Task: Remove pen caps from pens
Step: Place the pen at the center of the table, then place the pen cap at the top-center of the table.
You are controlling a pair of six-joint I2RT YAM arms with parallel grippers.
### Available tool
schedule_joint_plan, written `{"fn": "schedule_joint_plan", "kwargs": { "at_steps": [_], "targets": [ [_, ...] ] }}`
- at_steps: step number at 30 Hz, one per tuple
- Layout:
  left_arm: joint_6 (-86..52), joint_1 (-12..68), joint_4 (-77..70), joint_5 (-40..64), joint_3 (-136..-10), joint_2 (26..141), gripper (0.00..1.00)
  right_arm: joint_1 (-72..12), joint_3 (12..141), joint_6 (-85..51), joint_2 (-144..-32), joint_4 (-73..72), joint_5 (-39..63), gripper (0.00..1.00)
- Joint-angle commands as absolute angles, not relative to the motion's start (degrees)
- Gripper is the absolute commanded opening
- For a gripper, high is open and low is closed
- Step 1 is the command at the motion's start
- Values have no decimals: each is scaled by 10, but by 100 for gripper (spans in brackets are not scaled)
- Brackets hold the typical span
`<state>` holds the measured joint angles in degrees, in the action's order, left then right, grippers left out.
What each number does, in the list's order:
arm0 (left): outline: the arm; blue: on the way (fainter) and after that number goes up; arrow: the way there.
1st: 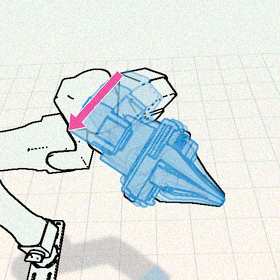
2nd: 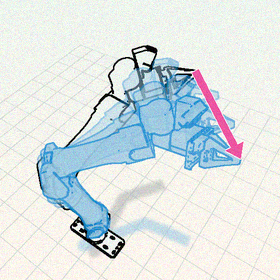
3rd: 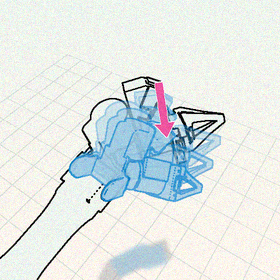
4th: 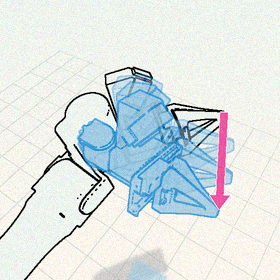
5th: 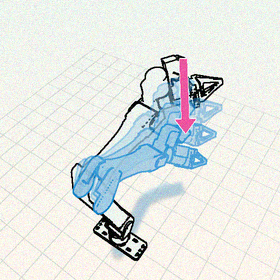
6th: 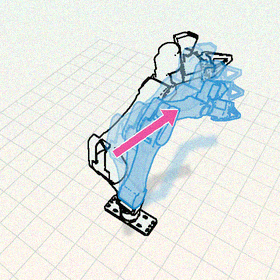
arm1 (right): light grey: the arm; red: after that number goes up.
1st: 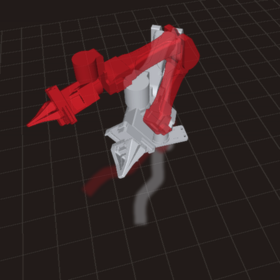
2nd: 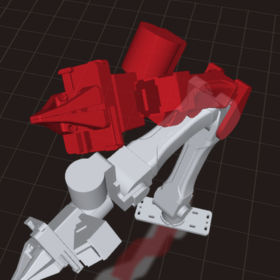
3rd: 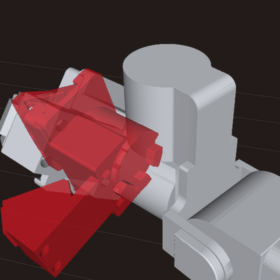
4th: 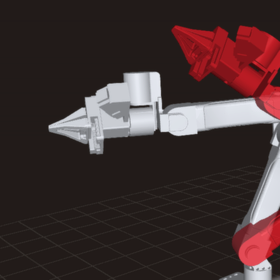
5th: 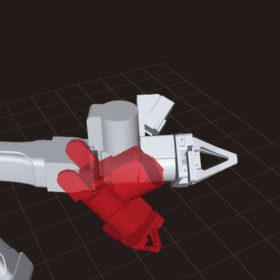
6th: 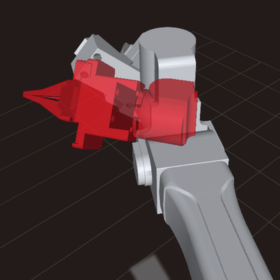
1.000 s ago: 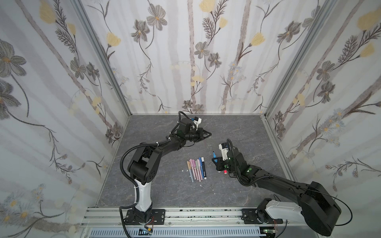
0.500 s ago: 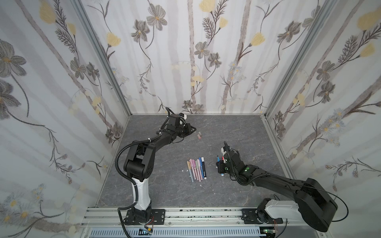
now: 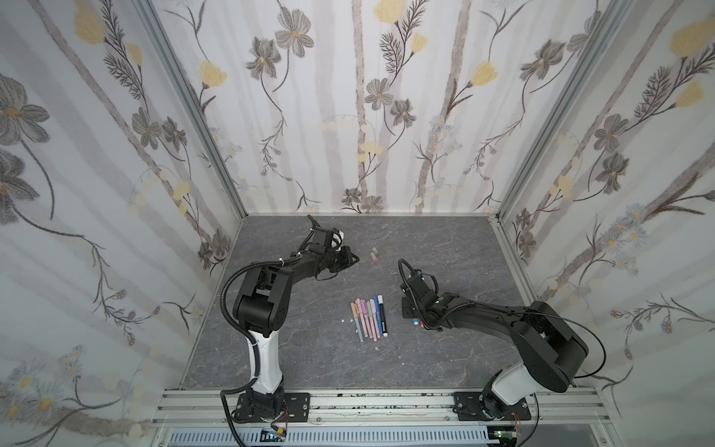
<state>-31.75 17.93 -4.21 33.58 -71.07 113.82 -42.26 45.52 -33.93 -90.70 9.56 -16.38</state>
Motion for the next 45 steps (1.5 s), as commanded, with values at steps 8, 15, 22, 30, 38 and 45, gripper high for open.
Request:
{"fn": "schedule_joint_plan", "kwargs": {
  "at_steps": [8,15,22,30,38,45],
  "targets": [
    [-319,172,-78,358,-692,1143,0,-425,480,-333,-951,131,-210,15],
    [-329,173,-94,367,-692,1154,0,-426,485,-328,-948,147,-226,24],
    [-340,173,-106,375,-701,1168,0,-426,486,-325,-930,149,-231,28],
    [-349,189,-108,373,-723,1193,4,-439,503,-311,-888,132,-209,31],
    [-368,203,-114,360,-759,1231,7,-449,516,-315,-885,134,-194,31],
    [-364,203,-100,348,-795,1265,14,-466,511,-314,-879,121,-173,32]
  ]
}}
